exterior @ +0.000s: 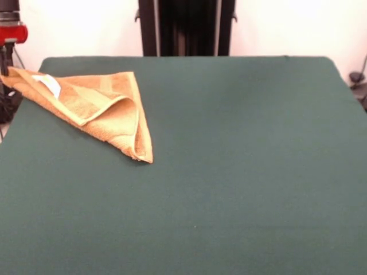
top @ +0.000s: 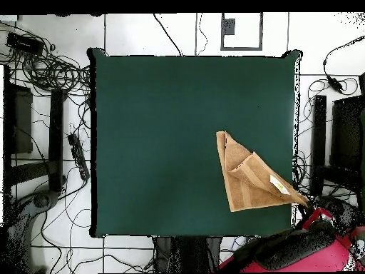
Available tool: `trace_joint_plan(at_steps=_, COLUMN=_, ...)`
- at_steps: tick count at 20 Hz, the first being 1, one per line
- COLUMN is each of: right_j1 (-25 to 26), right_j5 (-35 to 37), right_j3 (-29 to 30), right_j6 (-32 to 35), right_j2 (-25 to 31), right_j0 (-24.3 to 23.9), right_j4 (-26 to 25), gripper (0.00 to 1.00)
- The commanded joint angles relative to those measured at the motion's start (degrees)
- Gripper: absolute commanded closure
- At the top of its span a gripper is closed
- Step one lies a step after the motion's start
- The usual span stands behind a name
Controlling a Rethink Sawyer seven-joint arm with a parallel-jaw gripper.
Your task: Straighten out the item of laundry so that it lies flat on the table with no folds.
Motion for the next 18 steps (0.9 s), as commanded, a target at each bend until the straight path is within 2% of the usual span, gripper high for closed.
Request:
trace_joint_plan(at_steps=1, right_j1=-1.8, right_j5=-3.1, right_j3=1.9, right_j6=11.8, right_j2=2.1, right_j0=0.7, right_j4=0.4, gripper=1.00)
trace_joint_plan(at_steps=13, right_j1=-6.2, right_j5=-3.0, right_j3=9.0, right_j6=0.4, right_j2=3.3, right_j0=-6.4, right_j4=4.0, gripper=1.00)
trace_joint_plan(at_steps=18, right_j1=-6.5, right_j5=-2.4, right_j3=10.0, right_j6=-7.7, right_j2=6.0, right_j0=-11.9, right_j4=7.2, gripper=1.00)
